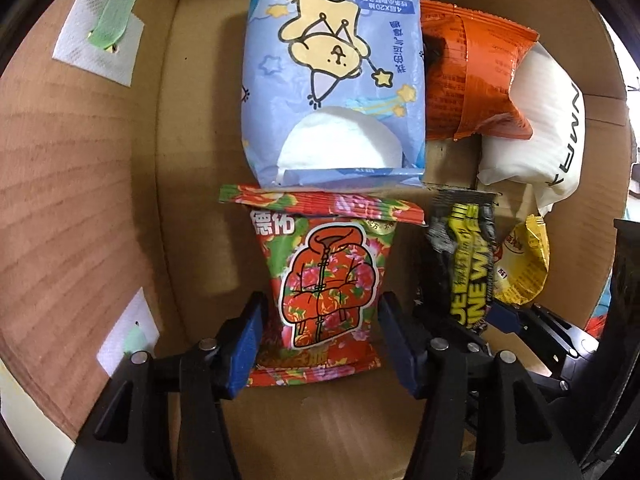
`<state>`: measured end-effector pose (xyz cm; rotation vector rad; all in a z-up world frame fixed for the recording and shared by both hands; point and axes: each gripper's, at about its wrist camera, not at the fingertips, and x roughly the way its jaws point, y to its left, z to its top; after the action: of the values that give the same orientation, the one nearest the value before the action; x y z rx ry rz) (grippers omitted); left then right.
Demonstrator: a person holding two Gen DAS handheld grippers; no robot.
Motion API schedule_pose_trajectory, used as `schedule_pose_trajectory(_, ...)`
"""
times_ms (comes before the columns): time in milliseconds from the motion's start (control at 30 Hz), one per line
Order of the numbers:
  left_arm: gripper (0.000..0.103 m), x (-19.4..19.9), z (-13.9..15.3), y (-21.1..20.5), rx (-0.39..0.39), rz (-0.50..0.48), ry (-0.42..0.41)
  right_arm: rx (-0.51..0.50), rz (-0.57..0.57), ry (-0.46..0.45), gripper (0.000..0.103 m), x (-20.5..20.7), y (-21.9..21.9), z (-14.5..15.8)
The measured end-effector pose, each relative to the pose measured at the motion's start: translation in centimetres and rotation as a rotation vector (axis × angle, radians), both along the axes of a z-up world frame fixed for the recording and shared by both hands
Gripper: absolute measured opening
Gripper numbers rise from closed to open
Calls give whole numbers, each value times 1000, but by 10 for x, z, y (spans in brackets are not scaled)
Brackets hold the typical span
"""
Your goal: Organize soft objects
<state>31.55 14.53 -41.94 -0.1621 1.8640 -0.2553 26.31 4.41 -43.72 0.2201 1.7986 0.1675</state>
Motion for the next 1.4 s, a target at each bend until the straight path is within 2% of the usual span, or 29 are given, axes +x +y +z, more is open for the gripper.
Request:
schedule_pose_trajectory(167, 55, -2, 6, -1, -2, 5, 3, -12, 16, -9, 54, 6, 3, 4)
schedule_pose_trajectory(300, 55, -6, 19, -2, 7, 13, -25, -16, 29, -24, 54, 3, -1, 12)
schedule_pose_trajectory(500, 55, -12, 61, -4, 16, 43, -120, -34, 55, -69, 54, 6, -7, 43)
schedule_pose_trajectory(700, 55, -32, 104, -11, 73, 36, -287, -97, 75, -189, 54, 4, -20, 79)
schedule_pose_trajectory(933, 55, -53, 130, -7, 111, 21, -405, -146, 61, -299, 54, -7, -34, 115)
schedule_pose_trajectory(1000, 60, -56, 138, -6, 106, 29, -427, -150, 54, -307, 54, -10, -34, 121)
schedule_pose_trajectory(1033, 66, -58, 144, -5, 108, 33, -444, -150, 50, -314, 55, -10, -37, 125)
schedule_pose_trajectory(1067, 73, -59, 147, -4, 108, 34, -458, -149, 47, -319, 57, -16, -37, 128)
schedule_pose_trajectory(1100, 74, -59, 150, -1, 107, 37, -473, -154, 42, -327, 63, -20, -40, 132)
schedule_pose_trajectory(1200, 78, -61, 160, 0, 123, 35, -510, -162, 28, -358, 72, -25, -46, 143)
schedule_pose_trajectory(1233, 91, -60, 160, 1, 127, 33, -518, -172, 25, -365, 75, -26, -48, 146)
schedule_pose_trajectory(1267, 99, -61, 163, 1, 133, 30, -529, -172, 25, -369, 79, -27, -49, 149)
schedule_pose_trajectory(1367, 100, -63, 169, 3, 142, 27, -553, -184, 20, -385, 97, -29, -52, 155)
schedule_pose_trajectory(1400, 100, -64, 169, 2, 146, 26, -556, -188, 18, -394, 101, -31, -54, 157)
